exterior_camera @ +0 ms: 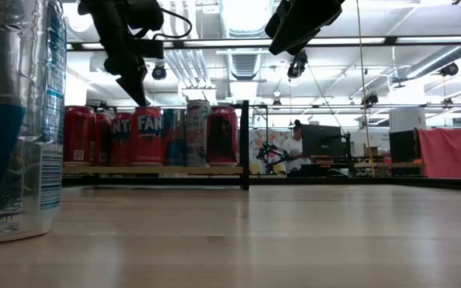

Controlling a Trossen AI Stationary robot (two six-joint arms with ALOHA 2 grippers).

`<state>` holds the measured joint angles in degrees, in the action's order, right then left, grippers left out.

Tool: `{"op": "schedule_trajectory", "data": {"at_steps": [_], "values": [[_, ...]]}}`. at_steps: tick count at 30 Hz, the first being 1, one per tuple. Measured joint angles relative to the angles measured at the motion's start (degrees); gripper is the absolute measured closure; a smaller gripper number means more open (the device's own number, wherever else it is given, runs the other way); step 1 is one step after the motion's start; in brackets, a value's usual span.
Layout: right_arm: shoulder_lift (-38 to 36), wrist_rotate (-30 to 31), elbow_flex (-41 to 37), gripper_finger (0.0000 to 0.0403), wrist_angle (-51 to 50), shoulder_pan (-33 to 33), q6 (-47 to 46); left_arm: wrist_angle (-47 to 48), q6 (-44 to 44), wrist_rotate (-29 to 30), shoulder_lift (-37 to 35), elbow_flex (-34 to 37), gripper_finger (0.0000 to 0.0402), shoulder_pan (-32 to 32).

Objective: Place canned beverage on shelf
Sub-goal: Put the red soda can on the shelf aligned with the other red soda can

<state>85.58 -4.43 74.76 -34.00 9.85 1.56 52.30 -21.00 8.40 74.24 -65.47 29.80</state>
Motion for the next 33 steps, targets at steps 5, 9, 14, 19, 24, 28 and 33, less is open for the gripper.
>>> {"op": "schedule_trajectory", "data": {"at_steps": [5, 9, 14, 19, 24, 28, 33], "values": [[0.0, 0.0, 0.0, 0.0394, 0.0, 0.0, 0.02, 0.5, 0.07, 0.02, 0.0, 0.0, 0.0401, 0.0], [0.0, 0.0, 0.0, 0.0394, 0.0, 0.0, 0.0, 1.27, 0.09, 0.1, -0.02, 0.0, 0.0401, 0.0], [0.0, -0.01, 0.0, 0.0394, 0.0, 0.0, 0.02, 1.54, 0.08, 0.24, -0.02, 0.0, 0.0401, 0.0], [0.0, -0.02, 0.0, 0.0394, 0.0, 0.0, 0.0, 2.58, -0.63, 4.33, -0.11, -0.02, 0.0401, -0.05], [0.0, 0.0, 0.0, 0.0394, 0.0, 0.0, 0.03, 2.75, -0.76, 5.04, -0.11, -0.62, 0.0401, -0.01], [0.0, 0.0, 0.0, 0.0394, 0.0, 0.0, 0.0, 2.59, -0.5, 3.16, -0.11, -1.27, 0.0401, -0.07], [0.0, 0.0, 0.0, 0.0394, 0.0, 0.0, 0.11, 1.64, -0.21, -2.41, -0.06, -0.93, 0.0402, -0.07]]}}
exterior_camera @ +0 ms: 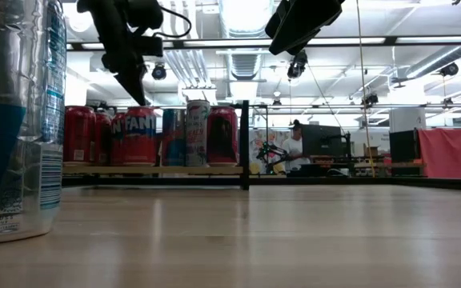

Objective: Place canned beverage on shelf
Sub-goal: Put the red soda can on the shelf aligned with the other red soda can

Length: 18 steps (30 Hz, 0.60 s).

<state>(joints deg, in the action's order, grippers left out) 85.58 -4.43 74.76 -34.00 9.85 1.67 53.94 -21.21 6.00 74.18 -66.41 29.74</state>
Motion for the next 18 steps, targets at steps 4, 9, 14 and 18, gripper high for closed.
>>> {"op": "schedule_trajectory", "data": {"at_steps": [4, 9, 14, 18], "values": [[0.0, 0.0, 0.0, 0.0394, 0.0, -0.02, 0.05, -0.34, 1.26, -1.02, 0.62, 0.2, 0.0402, -0.04], [0.0, 0.0, 0.0, 0.0394, 0.0, 0.0, -0.11, 0.37, 1.48, -1.0, 1.13, 0.32, 0.0402, -0.02], [0.0, 0.0, 0.0, 0.0394, 0.0, 0.0, -0.09, 1.92, 2.69, -0.75, 0.24, 0.36, 0.0401, -0.02], [0.0, 0.0, 0.0, 0.0394, 0.0, 0.0, -0.11, 3.54, 3.28, -0.52, -0.82, 0.5, 0.0401, -0.02]]}}
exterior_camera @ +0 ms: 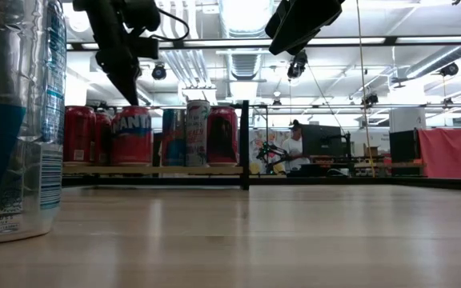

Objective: Place canned beverage on shelf
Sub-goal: Put the red soda can on the shelf aligned with the other red soda can

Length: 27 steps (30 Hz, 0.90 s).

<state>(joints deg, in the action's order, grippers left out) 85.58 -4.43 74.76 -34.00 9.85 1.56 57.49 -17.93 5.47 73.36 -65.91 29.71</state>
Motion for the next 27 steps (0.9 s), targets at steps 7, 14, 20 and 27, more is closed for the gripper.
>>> {"op": "schedule_trajectory", "data": {"at_steps": [7, 14, 20, 27], "values": [[0.0, 0.0, 0.0, 0.0394, 0.0, 0.0, -0.02, -0.29, 1.15, 2.08, -0.7, -0.06, 0.0401, 0.02], [0.0, 0.09, 0.0, 0.0394, 0.19, 0.0, -0.02, -10.38, 6.2, -3.22, -0.52, -0.63, 0.0401, -0.07], [0.0, 0.09, 0.01, 0.0394, 0.18, 0.0, -0.02, -11.5, 10.13, -3.0, 0.88, -0.48, 0.0401, -0.21], [0.0, 0.09, 0.0, 0.0394, 0.1, 0.0, -0.02, -10.95, 11.23, -1.15, 3.88, -0.26, 0.0401, -0.52]]}}
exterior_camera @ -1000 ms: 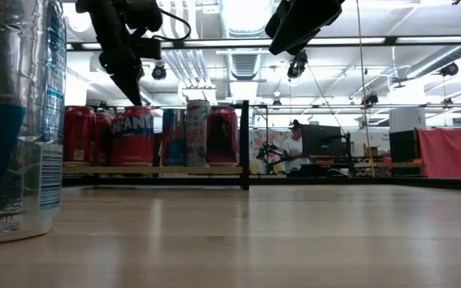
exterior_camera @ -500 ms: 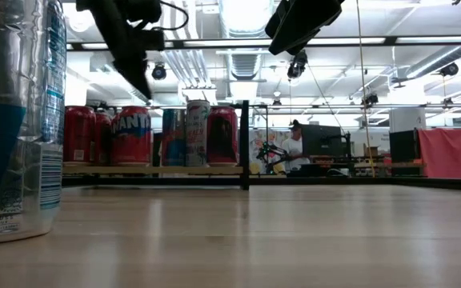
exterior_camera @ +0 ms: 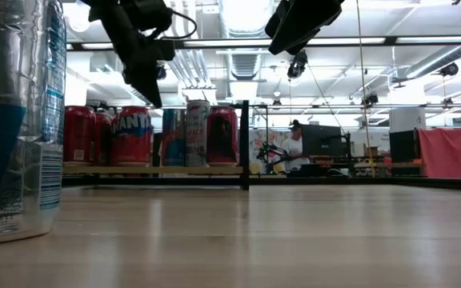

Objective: Place canned beverage on shelf
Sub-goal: Put the red soda can on the shelf aligned with the other red soda can

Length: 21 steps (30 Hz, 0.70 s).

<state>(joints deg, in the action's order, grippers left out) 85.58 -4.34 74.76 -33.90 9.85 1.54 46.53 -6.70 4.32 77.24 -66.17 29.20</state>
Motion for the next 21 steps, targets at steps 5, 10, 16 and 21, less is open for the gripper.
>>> {"op": "schedule_trajectory", "data": {"at_steps": [5, 10, 16, 21], "values": [[0.0, -0.01, 0.01, 0.0394, -0.06, 0.0, -0.02, 1.74, 0.53, 3.25, 1.04, 0.0, 0.0401, -0.01], [0.0, 0.0, 0.0, 0.0394, -0.08, 0.0, -0.02, 3.27, 1.72, 3.25, 0.93, 0.0, 0.0401, -0.01], [0.0, 0.0, 0.01, 0.0394, -0.08, 0.01, -0.02, 4.06, 1.88, 3.34, 0.73, 0.0, 0.0401, -0.01], [0.0, 0.0, 0.01, 0.0394, -0.08, 0.0, -0.04, 5.02, 1.9, 4.19, 0.71, 0.0, 0.0401, -0.01]]}}
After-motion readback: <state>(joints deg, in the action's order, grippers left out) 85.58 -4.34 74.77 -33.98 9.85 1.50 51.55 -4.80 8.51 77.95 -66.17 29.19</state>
